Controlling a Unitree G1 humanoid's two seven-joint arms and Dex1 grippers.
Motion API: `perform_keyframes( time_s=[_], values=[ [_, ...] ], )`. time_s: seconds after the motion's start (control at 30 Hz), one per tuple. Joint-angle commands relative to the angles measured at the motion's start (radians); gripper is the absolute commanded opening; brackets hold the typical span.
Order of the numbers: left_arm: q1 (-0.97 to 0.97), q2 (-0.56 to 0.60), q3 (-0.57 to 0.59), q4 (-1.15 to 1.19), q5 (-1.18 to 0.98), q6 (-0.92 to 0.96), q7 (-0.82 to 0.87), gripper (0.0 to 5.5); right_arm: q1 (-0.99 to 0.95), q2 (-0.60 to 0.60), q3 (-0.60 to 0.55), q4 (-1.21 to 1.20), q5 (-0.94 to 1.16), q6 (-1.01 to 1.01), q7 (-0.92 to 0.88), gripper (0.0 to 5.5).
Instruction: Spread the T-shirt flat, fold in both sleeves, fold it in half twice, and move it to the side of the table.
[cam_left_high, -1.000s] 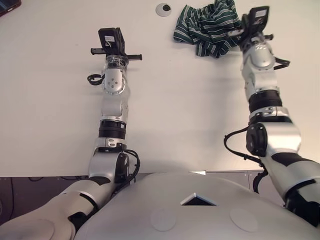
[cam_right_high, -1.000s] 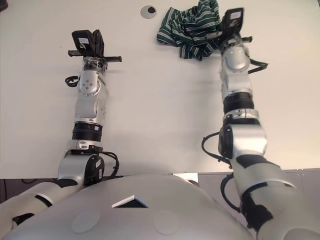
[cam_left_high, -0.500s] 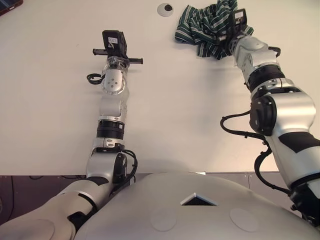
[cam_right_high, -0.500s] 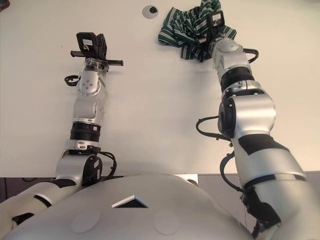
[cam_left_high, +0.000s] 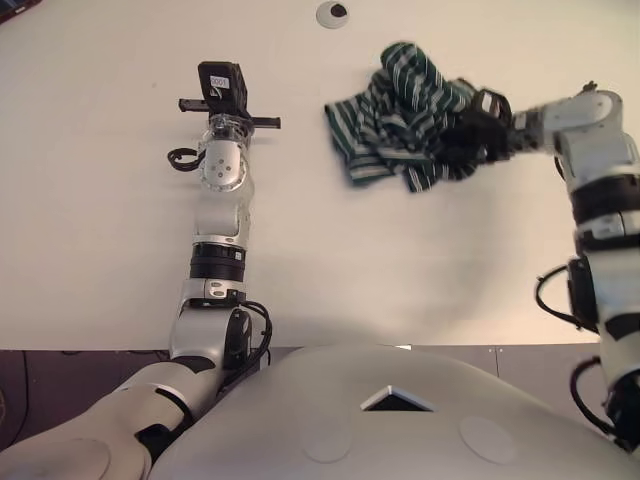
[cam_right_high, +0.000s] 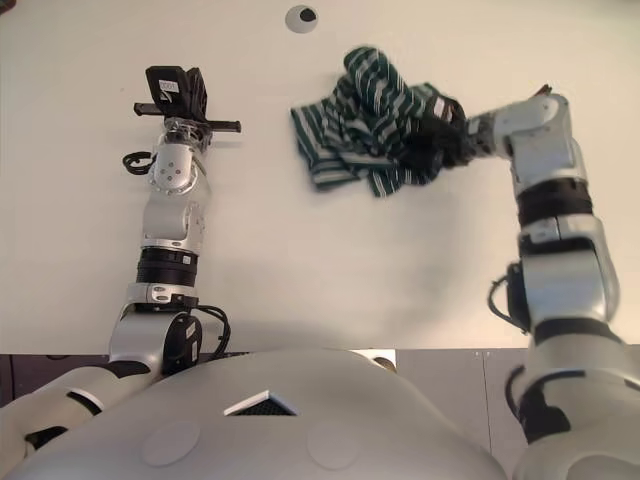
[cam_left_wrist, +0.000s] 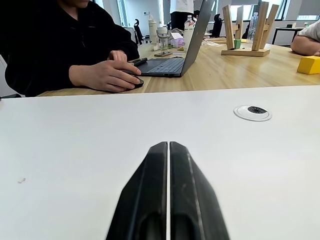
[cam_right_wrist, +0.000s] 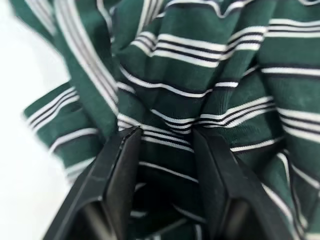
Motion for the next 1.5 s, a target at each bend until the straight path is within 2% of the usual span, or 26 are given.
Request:
perform_keyframes(
  time_s=[0.03,0.13,0.17,0.33,0.47,0.6,0.77,1.07,1.23,1.33,1.5],
  values=[
    [0.021,0.012,0.021,-0.001,0.014,-0.003,0.023,0.00,0.014,-0.031,0.020,-0.241,0.133,0.398,0.153,1.80],
    [-0.008,0.003,0.014,0.017,0.011,-0.009,0.018,0.00,-0.134,0.001,-0.056,-0.233,0.223,0.508,0.142,1.80],
    [-0.010,0.003,0.012,0.020,0.011,-0.011,0.015,0.00,-0.179,0.025,-0.067,-0.202,0.236,0.518,0.124,1.98],
    [-0.003,-0.004,0.017,0.051,0.005,-0.031,0.017,0.00,-0.365,0.207,0.018,0.191,0.101,0.249,0.023,2.85],
    [-0.031,-0.022,0.000,0.085,0.010,-0.043,0.012,0.00,-0.446,0.303,0.014,0.496,0.011,0.093,-0.142,3.55],
    [-0.036,-0.021,0.000,0.111,0.013,-0.059,0.014,0.00,-0.500,0.334,-0.027,0.642,-0.008,0.106,-0.172,3.55],
    [-0.052,-0.019,0.006,0.139,0.013,-0.078,0.026,0.00,-0.525,0.329,-0.059,0.691,-0.017,0.169,-0.082,2.78],
    [-0.065,-0.020,0.009,0.173,0.012,-0.100,0.032,0.00,-0.525,0.341,-0.092,0.686,-0.034,0.178,-0.060,1.22],
    [-0.063,-0.018,0.012,0.171,0.013,-0.101,0.036,0.00,-0.534,0.315,-0.143,0.641,0.008,0.168,0.069,0.38],
    [-0.057,-0.015,0.006,0.148,0.015,-0.102,0.024,0.00,-0.544,0.255,-0.175,0.537,0.100,0.184,0.162,0.03],
    [-0.031,0.003,-0.030,0.021,-0.031,-0.107,-0.113,0.00,-0.547,0.054,-0.094,0.126,0.474,0.321,0.177,0.03]
  ],
)
